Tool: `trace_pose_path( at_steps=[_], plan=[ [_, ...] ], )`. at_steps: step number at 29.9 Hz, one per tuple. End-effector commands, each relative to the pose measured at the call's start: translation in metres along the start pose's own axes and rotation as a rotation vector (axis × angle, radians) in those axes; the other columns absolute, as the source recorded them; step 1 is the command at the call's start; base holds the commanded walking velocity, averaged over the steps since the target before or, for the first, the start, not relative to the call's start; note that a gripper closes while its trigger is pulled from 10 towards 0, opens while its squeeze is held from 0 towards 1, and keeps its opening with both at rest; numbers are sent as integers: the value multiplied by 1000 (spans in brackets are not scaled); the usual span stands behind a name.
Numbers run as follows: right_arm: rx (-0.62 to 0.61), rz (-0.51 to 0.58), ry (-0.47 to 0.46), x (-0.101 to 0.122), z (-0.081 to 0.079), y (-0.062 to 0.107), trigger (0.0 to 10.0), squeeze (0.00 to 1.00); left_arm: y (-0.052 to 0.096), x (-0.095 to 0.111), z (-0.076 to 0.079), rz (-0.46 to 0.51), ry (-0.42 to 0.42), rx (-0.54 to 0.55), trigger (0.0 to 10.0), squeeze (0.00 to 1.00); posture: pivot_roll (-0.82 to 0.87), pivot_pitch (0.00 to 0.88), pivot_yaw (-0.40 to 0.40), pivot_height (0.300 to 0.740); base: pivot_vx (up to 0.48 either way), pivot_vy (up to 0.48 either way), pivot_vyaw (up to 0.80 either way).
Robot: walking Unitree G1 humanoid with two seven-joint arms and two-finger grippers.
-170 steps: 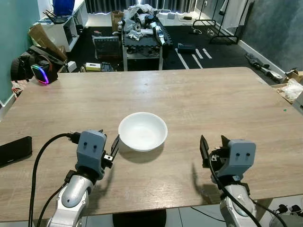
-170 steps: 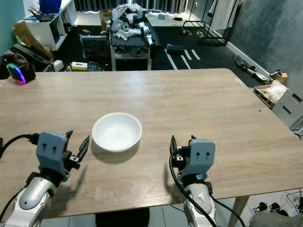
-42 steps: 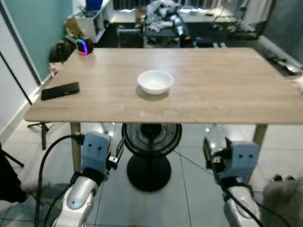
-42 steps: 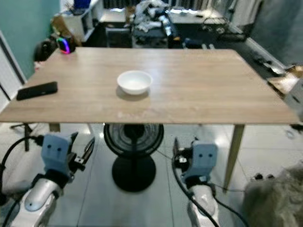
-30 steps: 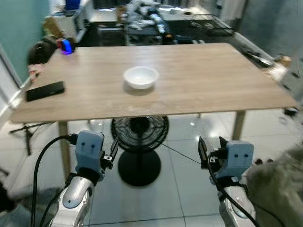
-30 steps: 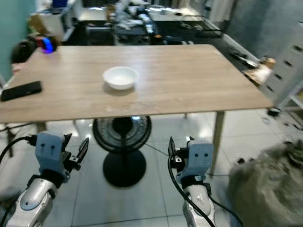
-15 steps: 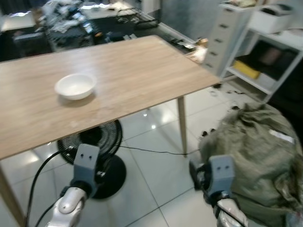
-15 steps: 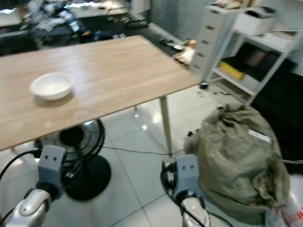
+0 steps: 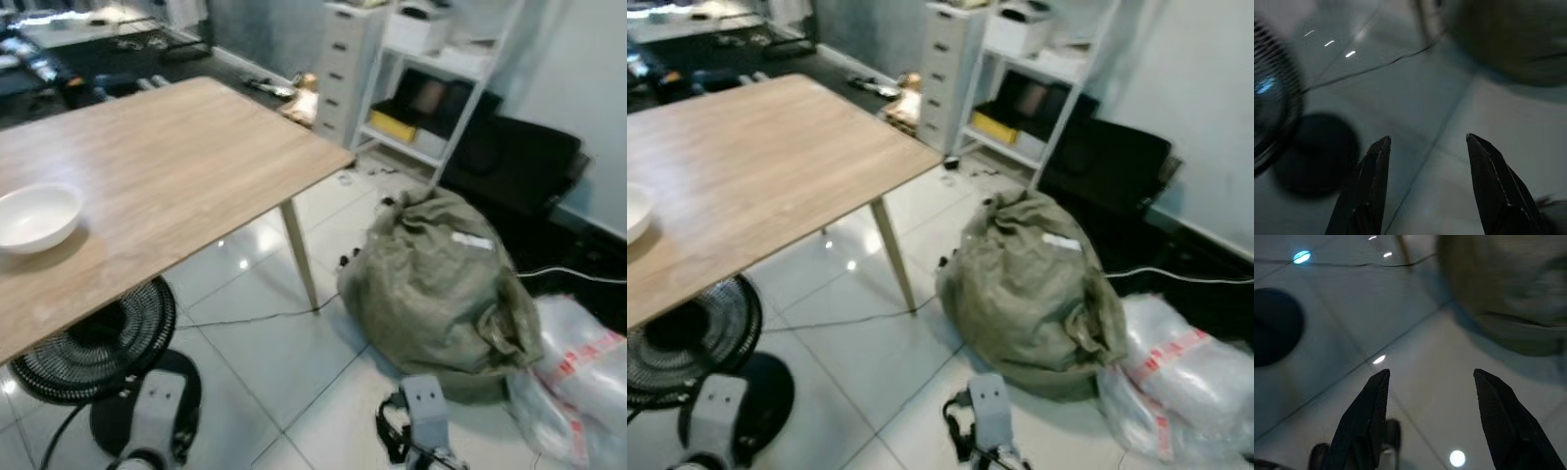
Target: Setting the table
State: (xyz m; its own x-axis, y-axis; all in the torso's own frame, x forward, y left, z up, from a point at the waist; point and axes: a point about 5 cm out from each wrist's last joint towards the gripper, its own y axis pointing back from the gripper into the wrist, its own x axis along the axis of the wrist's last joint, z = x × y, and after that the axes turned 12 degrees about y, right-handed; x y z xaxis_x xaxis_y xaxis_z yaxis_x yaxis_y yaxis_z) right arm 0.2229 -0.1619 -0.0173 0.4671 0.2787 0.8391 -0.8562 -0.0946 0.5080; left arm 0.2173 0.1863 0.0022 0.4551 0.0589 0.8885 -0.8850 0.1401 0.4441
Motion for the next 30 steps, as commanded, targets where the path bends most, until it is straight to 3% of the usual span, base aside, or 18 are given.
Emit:
trace_pose_path(
  at_steps=[1, 30],
  plan=[
    [-22, -37, -32, -13, -2, 4, 10000, 0, 3, -10, -3, -28, 14, -9, 10000, 0, -38, 0, 37, 740, 0, 0, -800],
    [-100, -41, -52, -15, 2, 2, 10000, 0, -8, -7, -3, 15, -4, -41, 10000, 0, -56, 0, 59, 740, 0, 0, -800]
  ],
)
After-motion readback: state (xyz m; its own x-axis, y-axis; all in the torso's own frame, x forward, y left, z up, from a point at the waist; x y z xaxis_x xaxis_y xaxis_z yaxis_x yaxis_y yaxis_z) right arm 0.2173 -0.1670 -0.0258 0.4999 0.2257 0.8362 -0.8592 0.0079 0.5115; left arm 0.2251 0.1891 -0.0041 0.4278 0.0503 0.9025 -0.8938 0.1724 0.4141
